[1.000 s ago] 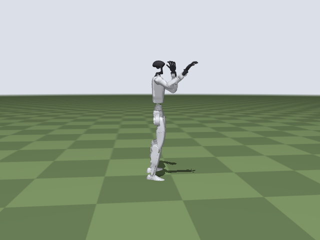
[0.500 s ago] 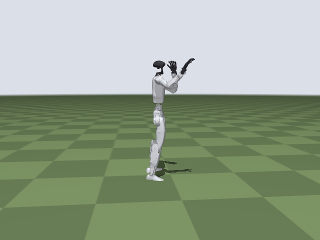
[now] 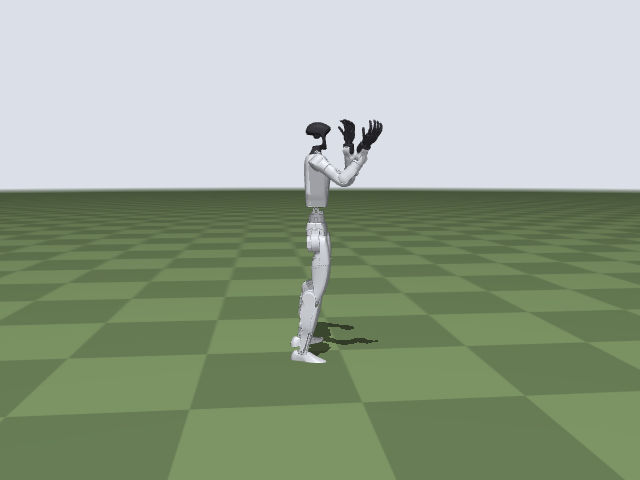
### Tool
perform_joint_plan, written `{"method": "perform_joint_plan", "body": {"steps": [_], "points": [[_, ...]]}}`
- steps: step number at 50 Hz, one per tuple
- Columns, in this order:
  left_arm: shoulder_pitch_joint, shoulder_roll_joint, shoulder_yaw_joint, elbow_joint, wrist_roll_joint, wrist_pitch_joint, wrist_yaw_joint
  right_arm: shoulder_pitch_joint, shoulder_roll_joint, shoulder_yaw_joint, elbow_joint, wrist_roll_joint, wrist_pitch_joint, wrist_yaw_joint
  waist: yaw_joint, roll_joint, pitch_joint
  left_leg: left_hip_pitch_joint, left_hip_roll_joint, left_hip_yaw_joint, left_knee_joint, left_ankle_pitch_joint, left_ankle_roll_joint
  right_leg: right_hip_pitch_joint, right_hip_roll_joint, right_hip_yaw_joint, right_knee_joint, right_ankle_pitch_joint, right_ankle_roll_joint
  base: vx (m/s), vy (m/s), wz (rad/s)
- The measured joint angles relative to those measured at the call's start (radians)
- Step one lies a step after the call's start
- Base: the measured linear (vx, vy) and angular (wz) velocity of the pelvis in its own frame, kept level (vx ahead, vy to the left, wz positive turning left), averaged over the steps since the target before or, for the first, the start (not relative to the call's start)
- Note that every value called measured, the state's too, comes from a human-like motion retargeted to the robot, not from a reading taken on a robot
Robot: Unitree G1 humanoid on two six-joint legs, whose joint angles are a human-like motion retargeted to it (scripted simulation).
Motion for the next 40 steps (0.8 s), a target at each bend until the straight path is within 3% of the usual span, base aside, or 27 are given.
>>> {"method": "perform_joint_plan", "body": {"steps": [7, 10, 16, 21, 25, 28, 30, 32, 35, 38, 40], "points": [[0.002, -0.007, 0.009, -0.021, 0.03, -0.01, -0.069, 0.055, 0.079, 0.088, -0.342, 0.037, 0.023, 0.302, -0.002, 0.003, 0.013, -0.001, -0.004, -0.003, 0.002, -0.001, 0.007, 0.001, -0.004, 0.0, 0.0, -0.003, 0.006, 0.0, 0.0, 0.0], [0.004, -0.007, 0.012, -0.023, 0.051, -0.02, -0.08, 0.081, 0.098, 0.093, -0.376, 0.033, 0.031, 0.345, -0.005, 0.002, 0.007, -0.002, -0.004, -0.005, 0.001, -0.001, 0.007, 0.001, -0.004, -0.002, -0.001, -0.002, 0.006, 0.0, 0.0, 0.0], [-0.014, 0.018, 0.001, 0.013, 0.066, -0.006, -0.029, 0.073, 0.074, 0.027, -0.107, 0.028, 0.009, 0.137, -0.007, 0.001, 0.006, -0.004, -0.002, -0.007, 0.0, 0.0, 0.003, -0.002, -0.003, -0.005, 0.002, -0.001, 0.003, 0.0, 0.0, 0.0], [-0.005, 0.034, -0.013, 0.032, 0.07, -0.001, -0.01, 0.088, 0.073, 0.029, -0.089, 0.055, -0.022, 0.123, -0.005, -0.001, 0.007, -0.006, -0.002, -0.005, 0.002, 0.001, 0.003, -0.002, -0.003, -0.004, 0.0, 0.001, 0.005, 0.0, 0.0, 0.0], [-0.008, 0.036, -0.012, 0.039, 0.122, -0.034, -0.003, 0.124, 0.064, 0.05, -0.227, -0.198, -0.021, 0.085, -0.009, -0.004, 0.012, -0.005, -0.004, -0.004, 0.0, 0.001, 0.005, -0.005, -0.004, -0.002, 0.002, -0.001, 0.013, 0.0, 0.0, 0.0], [-0.016, 0.033, -0.011, 0.037, 0.163, -0.066, 0.02, 0.139, 0.038, 0.038, -0.214, -0.436, -0.004, -0.059, -0.012, -0.007, 0.008, -0.005, -0.005, -0.002, -0.003, 0.002, 0.002, -0.007, -0.004, 0.0, 0.002, 0.0, 0.016, 0.0, 0.0, 0.0], [-0.025, 0.03, -0.011, 0.03, 0.171, -0.068, 0.037, 0.139, 0.016, 0.032, -0.133, -0.498, 0.031, -0.161, -0.012, -0.008, 0.007, -0.005, -0.004, 0.0, -0.005, 0.002, -0.001, -0.009, -0.002, 0.001, 0.002, 0.001, 0.015, 0.0, 0.0, 0.0], [-0.034, 0.029, -0.011, 0.017, 0.163, -0.046, 0.034, 0.129, 0.003, 0.033, -0.017, -0.424, 0.078, -0.176, -0.011, -0.007, 0.008, -0.004, -0.003, 0.002, -0.006, 0.001, -0.002, -0.01, -0.001, 0.003, 0.003, 0.002, 0.013, 0.0, 0.0, 0.0], [-0.04, 0.032, -0.01, -0.009, 0.139, -0.005, 0.016, 0.105, -0.011, 0.034, 0.142, -0.25, 0.151, -0.101, -0.008, -0.003, 0.013, -0.002, -0.001, 0.006, -0.005, 0.001, -0.003, -0.01, 0.001, 0.006, 0.004, 0.003, 0.01, 0.0, 0.0, 0.0], [-0.033, 0.042, -0.011, -0.028, 0.133, 0.015, 0.014, 0.098, -0.035, 0.041, 0.195, -0.221, 0.205, -0.052, -0.006, 0.0, 0.017, -0.002, -0.001, 0.01, -0.004, 0.001, -0.004, -0.011, 0.001, 0.009, 0.003, 0.005, 0.012, 0.0, 0.0, 0.0], [-0.029, 0.053, -0.005, -0.029, 0.204, 0.042, -0.036, 0.095, -0.124, 0.067, 0.218, -0.589, 0.432, 0.008, -0.004, -0.001, 0.022, -0.001, -0.004, 0.012, -0.007, 0.002, -0.001, -0.014, -0.001, 0.012, 0.006, 0.005, 0.018, 0.0, 0.0, 0.0]]}}
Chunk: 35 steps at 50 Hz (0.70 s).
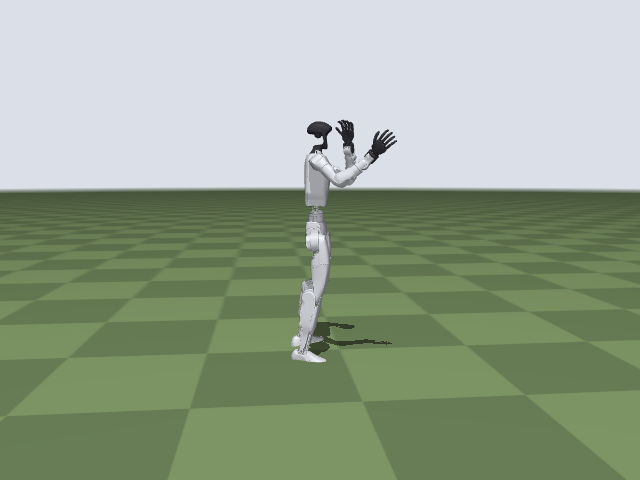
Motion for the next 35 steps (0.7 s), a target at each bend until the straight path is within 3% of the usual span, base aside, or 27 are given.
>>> {"method": "perform_joint_plan", "body": {"steps": [1, 2, 3, 5, 7, 10, 12, 13, 15, 17, 20, 22, 25, 28, 31, 35], "points": [[0.011, -0.011, 0.006, 0.004, 0.106, 0.037, -0.099, 0.003, -0.1, 0.02, 0.026, -0.59, 0.253, 0.277, 0.005, -0.002, 0.002, 0.001, -0.002, 0.003, -0.004, 0.002, 0.005, -0.004, 0.0, 0.005, 0.003, 0.0, 0.002, 0.0, 0.0, 0.0], [0.016, -0.017, 0.01, 0.007, 0.168, 0.052, -0.139, 0.004, -0.163, 0.027, 0.019, -0.96, 0.413, 0.399, 0.007, -0.003, 0.003, 0.002, -0.003, 0.005, -0.006, 0.004, 0.006, -0.007, 0.0, 0.008, 0.005, 0.0, 0.003, 0.0, 0.0, 0.0], [0.011, -0.012, 0.008, 0.009, 0.141, 0.02, -0.061, 0.001, -0.149, 0.009, -0.053, -0.89, 0.387, 0.211, 0.006, -0.002, 0.001, 0.0, -0.001, 0.006, -0.006, 0.004, 0.001, -0.007, 0.002, 0.007, 0.002, 0.001, 0.003, 0.0, 0.0, 0.0], [-0.007, 0.011, 0.008, 0.027, 0.085, -0.118, 0.122, -0.021, -0.124, -0.01, -0.172, -0.708, 0.117, -0.344, 0.0, 0.002, -0.009, -0.007, 0.009, 0.008, -0.004, 0.004, -0.017, -0.009, 0.012, 0.002, -0.006, 0.001, 0.003, 0.0, -0.06, 0.0], [-0.009, 0.018, 0.013, 0.042, 0.097, -0.201, 0.184, -0.049, -0.158, -0.036, -0.201, -0.822, -0.003, -0.586, -0.005, 0.001, -0.023, -0.012, 0.016, 0.01, -0.003, 0.003, -0.03, -0.013, 0.02, 0.002, -0.011, 0.003, 0.003, 0.0, -0.03, -0.01], [-0.017, 0.014, 0.017, 0.07, 0.145, -0.222, 0.195, -0.067, -0.223, -0.057, -0.12, -1.026, 0.114, -0.646, -0.008, -0.006, -0.034, -0.015, 0.019, 0.013, -0.004, 0.004, -0.032, -0.017, 0.024, 0.003, -0.012, 0.005, 0.003, 0.0, 0.0, 0.0], [-0.021, -0.004, 0.014, 0.076, 0.173, -0.148, 0.131, -0.059, -0.254, -0.038, -0.007, -1.124, 0.326, -0.433, -0.005, -0.015, -0.03, -0.011, 0.014, 0.015, -0.007, 0.005, -0.022, -0.018, 0.019, 0.007, -0.007, 0.005, 0.003, 0.0, 0.0, 0.0], [-0.018, -0.019, 0.01, 0.072, 0.187, -0.081, 0.061, -0.052, -0.26, -0.018, 0.054, -1.196, 0.466, -0.193, -0.002, -0.02, -0.025, -0.007, 0.008, 0.015, -0.009, 0.005, -0.011, -0.017, 0.014, 0.011, -0.003, 0.004, 0.003, 0.0, 0.0, 0.0], [-0.004, -0.042, 0.003, 0.061, 0.202, -0.005, -0.088, -0.034, -0.224, 0.02, 0.116, -1.217, 0.492, 0.231, -0.002, -0.026, -0.021, 0.0, 0.002, 0.017, -0.009, 0.004, 0.004, -0.015, 0.008, 0.018, 0.002, 0.004, 0.003, 0.0, 0.0, 0.0], [0.011, -0.05, -0.002, 0.049, 0.175, 0.011, -0.165, -0.027, -0.157, 0.032, 0.132, -1.044, 0.414, 0.394, -0.005, -0.027, -0.022, 0.003, 0.002, 0.019, -0.007, 0.002, 0.011, -0.013, 0.007, 0.022, 0.004, 0.005, 0.003, 0.0, 0.0, 0.0], [0.022, -0.045, -0.006, 0.032, 0.105, 0.018, -0.169, -0.027, -0.064, 0.017, 0.091, -0.666, 0.304, 0.379, -0.01, -0.027, -0.022, 0.006, 0.005, 0.022, -0.003, 0.0, 0.014, -0.011, 0.01, 0.025, 0.005, 0.006, 0.003, 0.0, 0.0, 0.0], [0.028, -0.035, -0.006, 0.031, 0.124, 0.005, -0.162, -0.015, -0.083, 0.025, 0.054, -0.749, 0.285, 0.359, -0.009, -0.03, -0.026, 0.007, 0.01, 0.027, -0.003, 0.001, 0.01, -0.012, 0.017, 0.028, 0.003, 0.008, 0.003, 0.0, -0.03, -0.06], [0.029, -0.034, 0.003, 0.04, 0.187, -0.038, -0.155, -0.021, -0.142, 0.016, -0.025, -1.135, 0.288, 0.364, -0.006, -0.03, -0.03, 0.008, 0.019, 0.036, -0.004, 0.004, 0.003, -0.016, 0.029, 0.033, 0.003, 0.01, 0.003, 0.0, -0.04, -0.08], [0.025, -0.043, 0.009, 0.052, 0.213, -0.067, -0.16, -0.041, -0.151, -0.022, -0.11, -1.323, 0.27, 0.379, -0.007, -0.03, -0.035, 0.009, 0.022, 0.039, -0.006, 0.004, 0.001, -0.017, 0.033, 0.035, 0.001, 0.01, 0.003, 0.0, 0.0, 0.0], [0.018, -0.051, 0.005, 0.062, 0.218, -0.072, -0.171, -0.044, -0.148, -0.035, -0.113, -1.368, 0.276, 0.4, -0.008, -0.034, -0.038, 0.011, 0.02, 0.039, -0.008, 0.003, 0.002, -0.016, 0.032, 0.035, 0.002, 0.009, 0.003, 0.0, 0.0, 0.0], [0.015, -0.058, -0.01, 0.066, 0.2, -0.041, -0.183, -0.026, -0.147, 0.004, 0.02, -1.254, 0.333, 0.428, -0.008, -0.04, -0.04, 0.014, 0.015, 0.036, -0.009, 0.001, 0.006, -0.013, 0.026, 0.034, 0.004, 0.008, 0.003, 0.0, 0.0, 0.0]]}}
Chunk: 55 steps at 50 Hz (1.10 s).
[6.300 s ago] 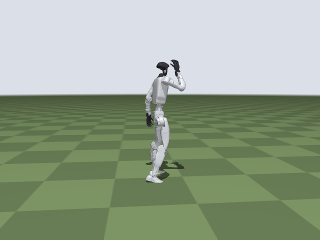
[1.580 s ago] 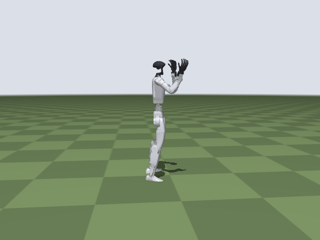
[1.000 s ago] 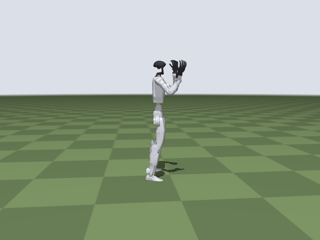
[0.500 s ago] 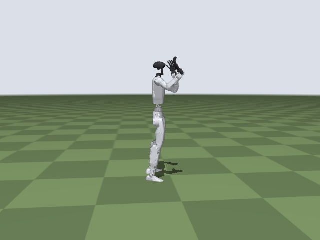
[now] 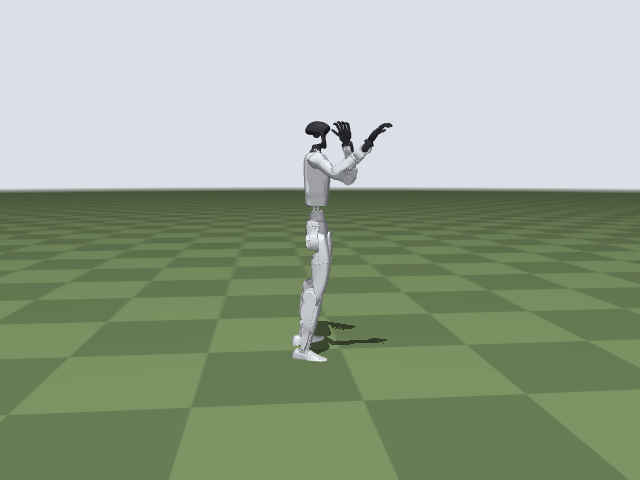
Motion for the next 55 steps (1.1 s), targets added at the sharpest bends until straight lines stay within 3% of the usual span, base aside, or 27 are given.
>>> {"method": "perform_joint_plan", "body": {"steps": [6, 10, 16, 20, 25, 28, 29, 30, 31, 32, 35, 39, 42, 48, 55], "points": [[0.018, -0.002, -0.004, -0.019, -0.028, 0.037, -0.025, -0.003, -0.016, 0.062, 0.105, 0.182, 0.015, 0.043, -0.002, -0.002, -0.003, 0.0, -0.006, -0.003, -0.001, -0.001, 0.003, 0.002, -0.007, -0.001, -0.002, -0.001, 0.0, 0.0, 0.0, 0.0], [0.011, -0.002, 0.008, -0.034, -0.02, 0.004, 0.013, 0.001, -0.001, 0.032, -0.132, 0.077, -0.04, -0.061, -0.001, 0.003, 0.001, -0.003, -0.004, -0.001, -0.004, 0.002, 0.001, -0.001, -0.003, 0.001, -0.006, -0.001, 0.0, 0.0, 0.0, 0.0], [-0.011, -0.012, 0.007, -0.034, 0.005, -0.037, 0.014, 0.041, 0.099, -0.004, -0.447, -0.086, -0.149, -0.026, 0.008, -0.004, 0.005, -0.004, 0.002, 0.007, -0.006, 0.005, 0.004, -0.005, 0.008, 0.007, -0.013, 0.002, 0.0, 0.0, 0.0, 0.0], [-0.025, -0.013, -0.011, -0.025, 0.01, -0.014, 0.022, 0.127, 0.126, 0.035, -0.349, -0.04, -0.095, -0.009, 0.018, -0.012, 0.012, -0.002, 0.008, 0.013, -0.006, 0.006, 0.005, -0.006, 0.015, 0.011, -0.013, 0.008, 0.0, 0.0, 0.0, 0.0], [-0.009, -0.021, -0.019, -0.041, -0.036, 0.085, -0.068, 0.15, 0.103, 0.059, -0.139, 0.153, 0.019, 0.228, 0.024, -0.019, 0.025, 0.003, 0.007, 0.014, -0.005, 0.006, 0.012, -0.004, 0.013, 0.014, -0.008, 0.01, 0.0, 0.0, 0.0, 0.0], [0.0, -0.022, -0.015, -0.055, -0.095, 0.101, -0.031, 0.117, 0.115, 0.009, -0.163, 0.367, 0.061, 0.104, 0.023, -0.017, 0.031, 0.003, 0.005, 0.012, -0.005, 0.006, 0.013, -0.003, 0.01, 0.013, -0.008, 0.01, 0.0, 0.0, 0.0, 0.0], [-0.011, -0.013, -0.018, -0.059, -0.185, 0.066, 0.061, 0.095, 0.19, -0.01, -0.25, 0.806, -0.15, -0.141, 0.018, -0.015, 0.036, 0.002, 0.004, 0.008, -0.003, 0.005, 0.009, 0.0, 0.007, 0.009, -0.01, 0.008, 0.0, 0.0, 0.0, 0.0], [-0.029, -0.001, -0.023, -0.063, -0.307, 0.013, 0.185, 0.07, 0.297, -0.027, -0.369, 1.41, -0.471, -0.467, 0.011, -0.011, 0.043, 0.0, 0.003, 0.003, 0.001, 0.003, 0.005, 0.004, 0.004, 0.003, -0.012, 0.007, 0.0, 0.0, 0.0, 0.0], [-0.028, 0.003, -0.02, -0.063, -0.323, -0.022, 0.207, 0.044, 0.315, -0.039, -0.427, 1.51, -0.64, -0.505, 0.008, -0.008, 0.04, -0.003, 0.004, 0.002, 0.001, 0.003, 0.001, 0.004, 0.005, 0.001, -0.015, 0.007, 0.0, 0.0, 0.0, 0.0], [-0.026, 0.006, -0.018, -0.061, -0.33, -0.047, 0.22, 0.017, 0.315, -0.053, -0.468, 1.552, -0.751, -0.531, 0.004, -0.007, 0.036, -0.005, 0.005, 0.001, 0.002, 0.003, -0.002, 0.003, 0.006, 0.0, -0.017, 0.008, 0.0, 0.0, 0.0, 0.0], [-0.017, 0.018, -0.015, -0.047, -0.286, -0.067, 0.193, -0.081, 0.182, -0.103, -0.466, 1.256, -0.664, -0.562, -0.004, -0.01, 0.024, -0.01, 0.004, 0.0, 0.0, 0.005, -0.006, 0.0, 0.005, -0.001, -0.021, 0.009, 0.0, 0.0, 0.0, 0.0], [-0.03, 0.028, -0.017, -0.025, -0.194, -0.083, 0.187, -0.208, -0.106, -0.055, -0.341, 0.673, -0.34, -0.67, -0.007, -0.013, 0.023, -0.016, 0.009, 0.002, -0.003, 0.01, -0.021, -0.007, 0.011, -0.001, -0.022, 0.012, 0.0, 0.0, 0.0, 0.0], [-0.031, 0.026, -0.025, -0.017, -0.147, -0.085, 0.199, -0.262, -0.286, 0.064, -0.219, 0.435, -0.19, -0.658, -0.006, -0.015, 0.023, -0.019, 0.014, 0.006, -0.003, 0.012, -0.033, -0.01, 0.016, -0.001, -0.023, 0.014, 0.0, 0.0, 0.0, 0.0], [-0.006, -0.003, -0.018, -0.02, -0.106, -0.064, 0.194, -0.351, -0.442, 0.4, 0.077, 0.295, -0.159, -0.429, -0.006, -0.007, 0.031, -0.016, 0.016, 0.01, -0.001, 0.012, -0.043, -0.012, 0.017, 0.001, -0.016, 0.013, 0.0, 0.0, 0.0, 0.0], [0.029, -0.037, -0.007, -0.029, -0.1, -0.009, 0.106, -0.405, -0.318, 0.647, 0.518, 0.344, -0.174, -0.068, -0.008, 0.011, 0.035, -0.015, 0.013, 0.004, 0.001, 0.009, -0.036, -0.009, 0.011, -0.003, -0.008, 0.01, 0.0, 0.0, 0.0, 0.0]]}}
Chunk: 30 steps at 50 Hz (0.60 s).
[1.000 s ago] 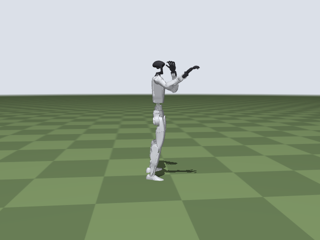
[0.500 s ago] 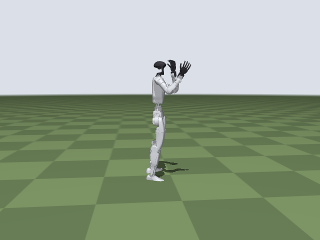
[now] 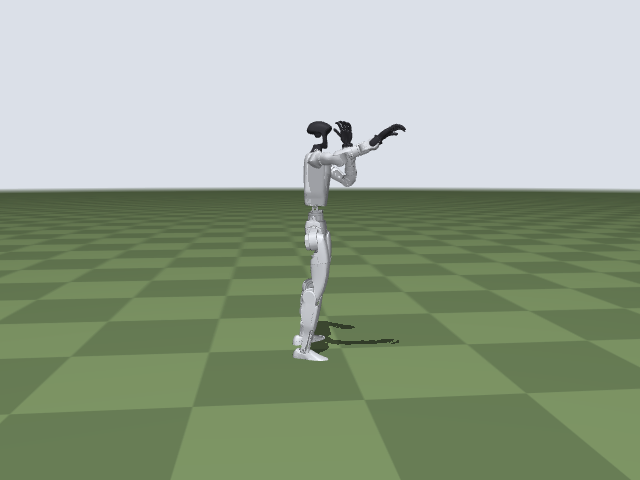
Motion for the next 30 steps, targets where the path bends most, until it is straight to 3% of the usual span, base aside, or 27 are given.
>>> {"method": "perform_joint_plan", "body": {"steps": [5, 8, 10, 14, 16, 18, 21, 27, 30], "points": [[0.009, -0.023, -0.006, -0.014, 0.014, 0.085, -0.184, 0.009, 0.093, 0.07, 0.215, 0.144, 0.015, 0.514, 0.003, 0.013, 0.006, -0.005, -0.003, -0.016, 0.002, 0.0, 0.009, 0.004, -0.006, -0.012, 0.0, -0.002, -0.004, 0.0, 0.0, 0.04], [0.016, -0.029, -0.003, -0.024, 0.018, 0.102, -0.234, 0.028, 0.108, 0.061, 0.243, 0.202, 0.02, 0.646, 0.001, 0.024, 0.008, -0.012, -0.003, -0.028, 0.003, 0.002, 0.008, 0.006, -0.008, -0.023, -0.003, -0.004, -0.009, 0.0, -0.01, 0.22], [0.02, -0.027, -0.001, -0.027, 0.016, 0.084, -0.198, 0.044, 0.101, 0.039, 0.222, 0.217, 0.005, 0.567, -0.001, 0.033, 0.007, -0.018, -0.004, -0.037, 0.003, 0.004, 0.004, 0.007, -0.01, -0.032, -0.005, -0.006, -0.01, 0.0, -0.01, 0.26], [0.015, -0.013, 0.007, -0.012, 0.009, -0.002, -0.03, 0.068, 0.064, -0.009, 0.157, 0.111, -0.044, 0.096, -0.009, 0.048, 0.005, -0.029, -0.007, -0.058, 0.003, 0.009, -0.01, 0.008, -0.016, -0.053, -0.006, -0.012, -0.01, 0.01, -0.01, 0.28], [0.015, -0.011, 0.008, -0.005, 0.009, -0.027, 0.028, 0.064, 0.047, -0.019, 0.148, 0.024, -0.024, -0.081, -0.011, 0.052, 0.0, -0.034, -0.008, -0.066, 0.003, 0.011, -0.016, 0.009, -0.019, -0.062, -0.008, -0.014, -0.01, 0.01, -0.01, 0.23], [0.016, -0.014, 0.005, 0.001, 0.009, -0.033, 0.054, 0.054, 0.035, -0.011, 0.156, -0.037, 0.011, -0.168, -0.013, 0.054, -0.003, -0.038, -0.009, -0.073, 0.004, 0.013, -0.019, 0.01, -0.021, -0.069, -0.008, -0.017, -0.012, 0.01, -0.01, 0.19], [0.017, -0.022, -0.002, 0.003, 0.009, -0.021, 0.034, 0.041, 0.031, 0.041, 0.186, -0.056, 0.025, -0.124, -0.015, 0.055, -0.005, -0.04, -0.01, -0.08, 0.006, 0.015, -0.02, 0.012, -0.023, -0.076, -0.006, -0.02, -0.017, 0.0, 0.0, 0.0], [0.034, -0.039, 0.002, -0.021, 0.009, 0.023, -0.098, 0.017, 0.051, 0.16, 0.228, 0.044, -0.05, 0.277, -0.024, 0.065, -0.001, -0.038, -0.011, -0.087, 0.009, 0.015, -0.014, 0.015, -0.026, -0.077, 0.003, -0.029, -0.024, 0.0, 0.0, 0.0], [0.046, -0.038, 0.005, -0.031, 0.012, 0.018, -0.094, 0.022, 0.049, 0.15, 0.212, 0.035, -0.05, 0.27, -0.027, 0.071, -0.004, -0.038, -0.012, -0.086, 0.01, 0.015, -0.013, 0.014, -0.027, -0.076, 0.004, -0.03, -0.022, 0.0, 0.0, 0.0]]}}
